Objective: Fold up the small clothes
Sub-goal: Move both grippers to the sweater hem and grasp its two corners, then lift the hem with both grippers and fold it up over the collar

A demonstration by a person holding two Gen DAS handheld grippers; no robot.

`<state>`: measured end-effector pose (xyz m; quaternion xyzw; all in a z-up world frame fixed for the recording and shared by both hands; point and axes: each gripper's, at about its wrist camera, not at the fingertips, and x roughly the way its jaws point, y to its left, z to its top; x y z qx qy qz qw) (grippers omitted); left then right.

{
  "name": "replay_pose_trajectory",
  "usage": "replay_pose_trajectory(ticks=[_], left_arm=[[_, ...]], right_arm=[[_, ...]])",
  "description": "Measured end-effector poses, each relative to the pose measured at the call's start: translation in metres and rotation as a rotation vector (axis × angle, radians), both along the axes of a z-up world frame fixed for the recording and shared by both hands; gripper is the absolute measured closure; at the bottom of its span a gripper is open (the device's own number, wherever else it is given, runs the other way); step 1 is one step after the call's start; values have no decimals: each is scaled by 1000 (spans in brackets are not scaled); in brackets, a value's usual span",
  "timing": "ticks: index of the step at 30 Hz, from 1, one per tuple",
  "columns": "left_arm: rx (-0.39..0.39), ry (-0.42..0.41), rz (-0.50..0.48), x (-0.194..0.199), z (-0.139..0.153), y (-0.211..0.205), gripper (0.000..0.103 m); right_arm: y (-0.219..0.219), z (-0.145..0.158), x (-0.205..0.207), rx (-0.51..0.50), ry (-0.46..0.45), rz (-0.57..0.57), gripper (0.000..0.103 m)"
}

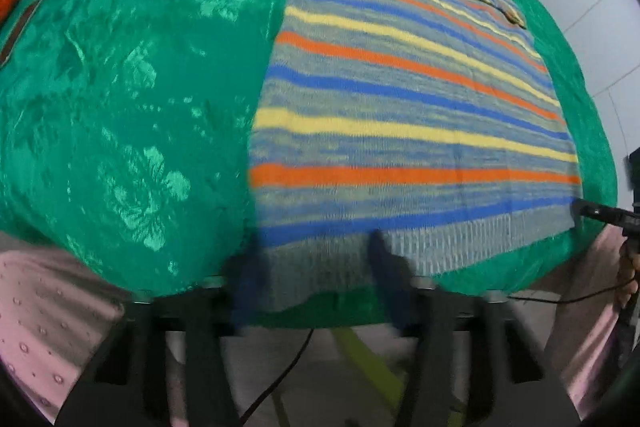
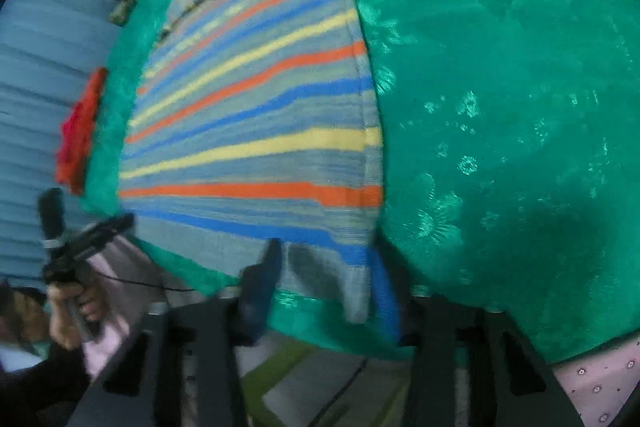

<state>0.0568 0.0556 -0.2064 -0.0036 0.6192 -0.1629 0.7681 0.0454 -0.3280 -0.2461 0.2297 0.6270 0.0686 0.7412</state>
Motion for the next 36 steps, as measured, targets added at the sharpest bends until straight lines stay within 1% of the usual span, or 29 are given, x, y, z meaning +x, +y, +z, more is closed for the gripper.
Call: replay_pose_trajectory(ticks=[1,2,3,6,10,13,16,18,22,26,30,34,36], left_arm=[[-39,32,8,2,-2,3,95],[-65,50,27,0,-1,7,95],[-75,53,46,0,0,9,95],[-84,48,68,-6,5,14,96],[-78,45,85,-13,10,17,96],[-79,38,102,-15,15,20,96],[-82,17,97,-19,23,20,97],[-81,14,83,-21,23,18,97],[-76,15,73,-23,21,19,97],[-85,18,77,-26,23,22,97],[-78,19,58,-33,29,24,97],[-71,42,43,-38,33,28,97],[-61,55,35,-42,36,30,97]], right_arm=[[0,0,0,-6,0,-6,97],[-3,1,-1,1,-2,-22,97],[-5,3,-3,-2,-2,-33,97],[-8,11,-12,-34,-9,-44,97],[3,19,-11,-112,-18,10,97],[4,23,-15,-146,-31,25,97],[5,28,-18,-165,-37,42,97],[6,33,-21,-196,-46,66,97],[8,39,-24,-225,-48,88,97],[10,40,-24,-229,-42,97,98],[17,43,-24,-229,-45,108,98],[21,47,-28,-226,-45,126,98],[21,48,-33,-207,-34,125,98]])
